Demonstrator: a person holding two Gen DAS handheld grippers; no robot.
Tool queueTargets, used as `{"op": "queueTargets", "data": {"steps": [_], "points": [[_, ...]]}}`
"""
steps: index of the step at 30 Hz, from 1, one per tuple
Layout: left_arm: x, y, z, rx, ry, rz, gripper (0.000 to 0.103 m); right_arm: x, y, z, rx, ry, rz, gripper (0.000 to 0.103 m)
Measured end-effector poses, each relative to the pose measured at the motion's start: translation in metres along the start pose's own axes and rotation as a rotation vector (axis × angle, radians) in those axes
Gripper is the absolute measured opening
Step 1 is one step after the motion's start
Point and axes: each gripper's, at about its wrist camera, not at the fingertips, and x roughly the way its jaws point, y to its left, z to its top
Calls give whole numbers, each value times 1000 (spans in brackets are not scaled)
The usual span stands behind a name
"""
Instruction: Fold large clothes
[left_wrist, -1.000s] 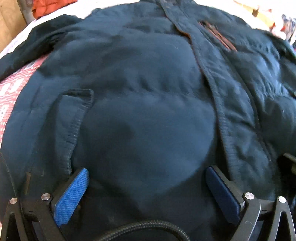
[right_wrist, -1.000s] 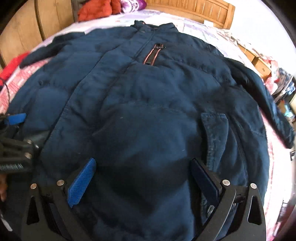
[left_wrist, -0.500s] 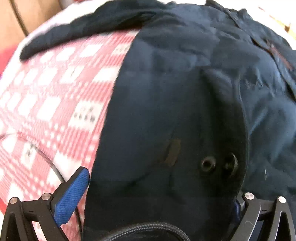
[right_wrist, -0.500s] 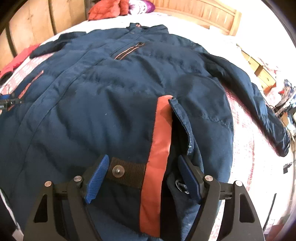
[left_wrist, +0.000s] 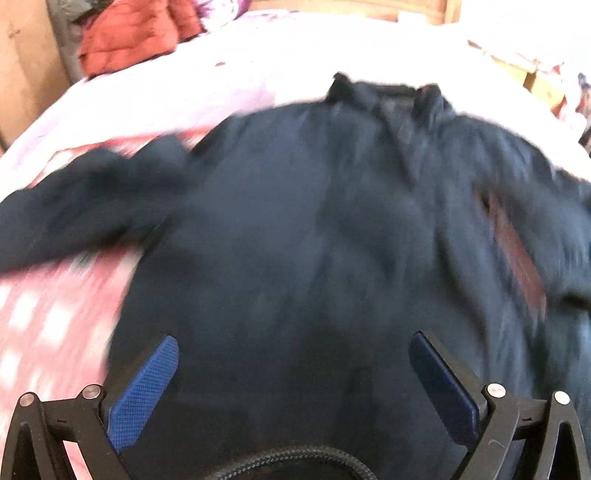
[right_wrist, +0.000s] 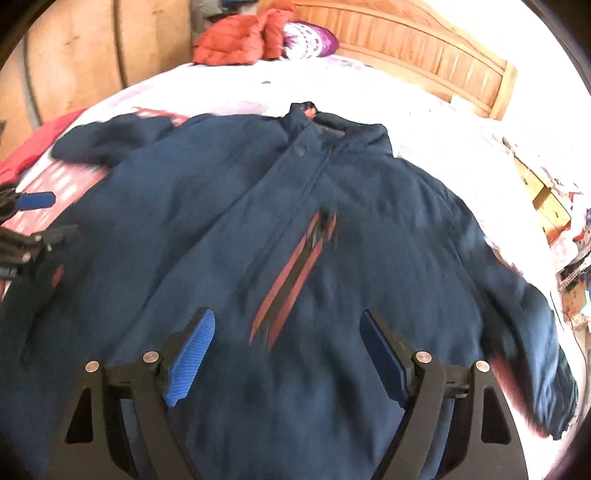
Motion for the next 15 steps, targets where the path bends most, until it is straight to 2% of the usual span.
{"op": "queueTargets", "data": {"steps": [5, 7, 9, 11, 14, 15], "points": [[66, -26, 51, 21, 18, 32, 103, 71, 0, 54, 25, 42, -18, 84], [81, -27, 58, 18, 30, 39, 103, 90, 2, 63, -1, 49, -27, 84], [102, -25, 63, 36, 41, 78, 103, 108, -4, 65, -26, 69, -22, 84], [121, -5, 63, 3, 59, 90, 103, 117, -23, 64, -2, 60, 6, 86], [123, 26, 62, -33, 31, 82, 103, 119, -70, 54, 39, 42, -65, 89], [122, 37, 61, -21, 22, 81, 103, 117, -86, 49, 72, 41, -33, 90]]}}
